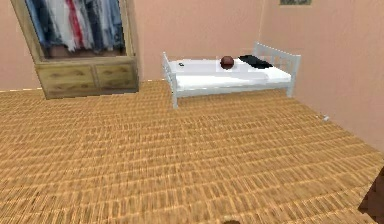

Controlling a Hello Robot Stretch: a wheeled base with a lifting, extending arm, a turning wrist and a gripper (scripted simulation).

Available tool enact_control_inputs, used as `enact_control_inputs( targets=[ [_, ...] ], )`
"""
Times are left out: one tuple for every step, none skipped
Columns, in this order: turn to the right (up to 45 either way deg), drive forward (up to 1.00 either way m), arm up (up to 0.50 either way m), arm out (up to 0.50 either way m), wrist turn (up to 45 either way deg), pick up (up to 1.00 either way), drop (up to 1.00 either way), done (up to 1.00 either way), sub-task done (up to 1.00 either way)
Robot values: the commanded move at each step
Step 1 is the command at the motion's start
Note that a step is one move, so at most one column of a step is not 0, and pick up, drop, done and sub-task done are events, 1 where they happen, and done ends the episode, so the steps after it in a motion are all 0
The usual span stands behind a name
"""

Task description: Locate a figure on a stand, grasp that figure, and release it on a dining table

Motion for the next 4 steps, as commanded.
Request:
enact_control_inputs(
  targets=[
    [-45.0,0.00,0.00,0.00,0.0,0.00,0.00,0.00,0.00],
    [-21.0,0.00,0.00,0.00,0.0,0.00,0.00,0.00,0.00],
    [0.0,0.05,0.00,0.00,0.0,0.00,0.00,0.00,0.00],
    [-39.0,0.00,0.00,0.00,0.0,0.00,0.00,0.00,0.00]
  ],
)
